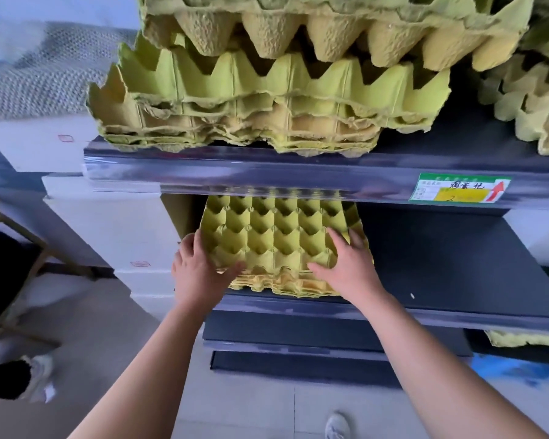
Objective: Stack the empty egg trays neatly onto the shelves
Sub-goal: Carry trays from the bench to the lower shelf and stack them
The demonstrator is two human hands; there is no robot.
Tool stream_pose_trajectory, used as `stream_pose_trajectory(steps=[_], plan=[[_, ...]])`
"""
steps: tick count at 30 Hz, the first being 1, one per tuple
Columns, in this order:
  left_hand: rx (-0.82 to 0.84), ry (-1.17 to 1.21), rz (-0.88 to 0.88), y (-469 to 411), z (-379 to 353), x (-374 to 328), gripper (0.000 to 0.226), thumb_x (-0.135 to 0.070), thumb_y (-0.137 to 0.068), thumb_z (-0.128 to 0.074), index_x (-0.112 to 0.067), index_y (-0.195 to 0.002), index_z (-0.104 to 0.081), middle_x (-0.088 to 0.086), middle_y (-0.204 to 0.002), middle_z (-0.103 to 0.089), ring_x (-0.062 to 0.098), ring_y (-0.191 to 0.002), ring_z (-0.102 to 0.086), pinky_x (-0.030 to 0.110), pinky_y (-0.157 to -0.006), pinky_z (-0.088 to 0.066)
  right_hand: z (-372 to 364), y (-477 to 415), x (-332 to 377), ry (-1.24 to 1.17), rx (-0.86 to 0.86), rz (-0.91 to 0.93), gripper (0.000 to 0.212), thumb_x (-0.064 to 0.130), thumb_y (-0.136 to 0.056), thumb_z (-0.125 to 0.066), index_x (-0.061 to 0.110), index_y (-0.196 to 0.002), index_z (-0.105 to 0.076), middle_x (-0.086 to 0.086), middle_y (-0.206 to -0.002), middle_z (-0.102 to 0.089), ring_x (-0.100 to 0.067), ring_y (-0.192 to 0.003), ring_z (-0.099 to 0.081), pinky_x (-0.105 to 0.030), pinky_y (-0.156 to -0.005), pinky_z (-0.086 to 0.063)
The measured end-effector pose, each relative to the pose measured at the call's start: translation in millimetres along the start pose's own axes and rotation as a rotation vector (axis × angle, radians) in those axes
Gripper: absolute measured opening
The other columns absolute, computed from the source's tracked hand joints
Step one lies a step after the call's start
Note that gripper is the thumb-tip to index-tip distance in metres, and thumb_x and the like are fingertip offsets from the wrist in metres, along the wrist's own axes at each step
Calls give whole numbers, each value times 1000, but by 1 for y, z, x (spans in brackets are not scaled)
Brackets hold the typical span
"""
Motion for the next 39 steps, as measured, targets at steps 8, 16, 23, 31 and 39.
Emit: stream_pose_trajectory(steps=[8, 16, 23, 31, 39], plan=[[-39, -204, -429, 40, -13, -88, 57, -52, -82, -47, -12, -119, -66, 9, -117, -66, 37, -104, -58, 49, -91, -45, 43, 48, -6, 82, -208, 113, 52, 39, -90, -61, 14, -136, -53, -7, -147, -43, -26, -134, -41, -38, -109, -35], [135, -133, -718, 108, -85, -206, 34, -34, -77, -67, -12, -103, -73, 5, -103, -71, 34, -88, -66, 44, -80, -52, 100, 112, -100, 103, -404, 10, 40, 26, -81, -65, 2, -113, -68, -14, -118, -66, -33, -105, -63, -40, -91, -50], [248, -82, -894, 186, -163, -342, 34, -36, -73, -64, -14, -97, -75, 3, -93, -72, 32, -80, -66, 39, -72, -53, 166, 177, -234, 104, -484, -178, 34, 25, -80, -60, 3, -105, -69, -10, -105, -69, -32, -93, -66, -35, -81, -54], [326, 38, -971, 289, -259, -499, 31, -34, -73, -63, -14, -93, -76, 4, -86, -71, 34, -74, -65, 38, -65, -51, 247, 254, -415, 109, -530, -398, 35, 27, -83, -58, 7, -110, -68, -10, -107, -68, -32, -99, -63, -40, -79, -56], [482, 71, -1013, 355, -364, -626, 32, -23, -71, -84, -10, -98, -75, 8, -92, -73, 35, -80, -68, 42, -72, -54, 311, 295, -568, 113, -582, -570, 40, 23, -85, -67, 8, -122, -65, -10, -123, -65, -28, -114, -59, -35, -97, -45]])
Point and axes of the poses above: each hand's wrist, its own y-axis away from the middle knuckle, its own z-axis out of the back of the hand, x = y × z, the point moved 10 cm from there along -y, towards the middle knuckle
